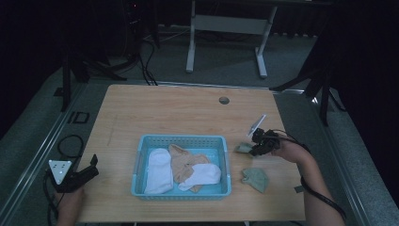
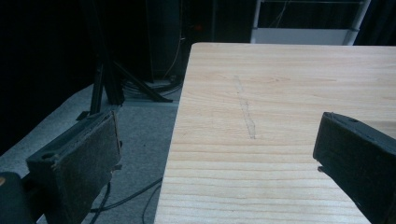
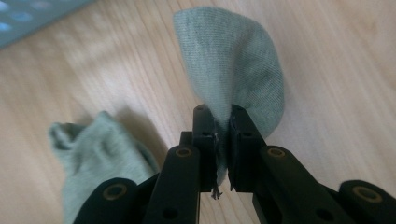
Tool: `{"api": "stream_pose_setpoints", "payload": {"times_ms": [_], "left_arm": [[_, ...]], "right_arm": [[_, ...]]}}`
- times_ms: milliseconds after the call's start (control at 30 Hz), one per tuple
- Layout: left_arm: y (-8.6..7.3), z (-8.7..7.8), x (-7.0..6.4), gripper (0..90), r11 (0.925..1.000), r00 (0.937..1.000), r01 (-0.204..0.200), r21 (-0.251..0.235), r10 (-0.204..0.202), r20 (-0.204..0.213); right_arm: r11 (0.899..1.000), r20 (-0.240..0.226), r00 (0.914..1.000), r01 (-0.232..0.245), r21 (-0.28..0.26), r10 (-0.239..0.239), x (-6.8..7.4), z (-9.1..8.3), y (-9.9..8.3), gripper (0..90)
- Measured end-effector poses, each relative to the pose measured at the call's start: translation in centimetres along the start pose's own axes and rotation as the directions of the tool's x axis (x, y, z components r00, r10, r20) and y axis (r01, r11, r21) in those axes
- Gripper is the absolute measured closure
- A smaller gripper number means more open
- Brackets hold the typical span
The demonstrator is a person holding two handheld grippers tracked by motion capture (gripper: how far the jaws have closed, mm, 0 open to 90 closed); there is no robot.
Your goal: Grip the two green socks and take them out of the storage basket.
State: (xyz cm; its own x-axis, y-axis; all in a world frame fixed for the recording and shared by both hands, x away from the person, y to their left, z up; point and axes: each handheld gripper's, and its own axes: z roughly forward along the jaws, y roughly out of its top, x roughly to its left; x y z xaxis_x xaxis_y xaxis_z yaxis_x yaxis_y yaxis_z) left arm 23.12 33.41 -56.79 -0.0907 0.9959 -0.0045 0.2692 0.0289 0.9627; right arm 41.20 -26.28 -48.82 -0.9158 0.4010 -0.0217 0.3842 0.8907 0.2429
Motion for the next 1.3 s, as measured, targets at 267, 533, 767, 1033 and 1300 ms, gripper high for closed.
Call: {"api": "stream_pose_setpoints", "payload": {"times_ms": [267,533,767,1033,1300], "left_arm": [[0.0,0.0,0.0,0.4,1.0,1.0,-0.001,0.0,0.001,-0.001],[0.0,0.0,0.0,0.4,1.0,1.0,0.001,0.001,-0.001,-0.001],[0.0,0.0,0.0,0.4,1.0,1.0,0.001,0.0,-0.001,-0.001],[0.0,0.0,0.0,0.4,1.0,1.0,0.0,0.001,0.0,-0.002],[0.0,0.0,0.0,0.3,1.0,1.0,-0.001,0.0,0.001,-0.003]], "right_arm": [[0.999,-0.029,0.9987,-0.041,0.006,0.041,-0.5,2.3,-0.6,82.8],[0.999,-0.037,0.9986,-0.039,0.001,0.039,-0.1,2.3,-0.2,71.8],[0.997,-0.005,0.9992,-0.04,-0.061,0.04,0.4,0.3,-0.6,61.5],[0.991,0.015,0.9964,-0.082,-0.103,0.084,0.6,-0.7,-2.7,50.0],[0.977,0.038,0.9871,-0.148,-0.154,0.156,0.6,-1.0,-5.5,43.2]]}}
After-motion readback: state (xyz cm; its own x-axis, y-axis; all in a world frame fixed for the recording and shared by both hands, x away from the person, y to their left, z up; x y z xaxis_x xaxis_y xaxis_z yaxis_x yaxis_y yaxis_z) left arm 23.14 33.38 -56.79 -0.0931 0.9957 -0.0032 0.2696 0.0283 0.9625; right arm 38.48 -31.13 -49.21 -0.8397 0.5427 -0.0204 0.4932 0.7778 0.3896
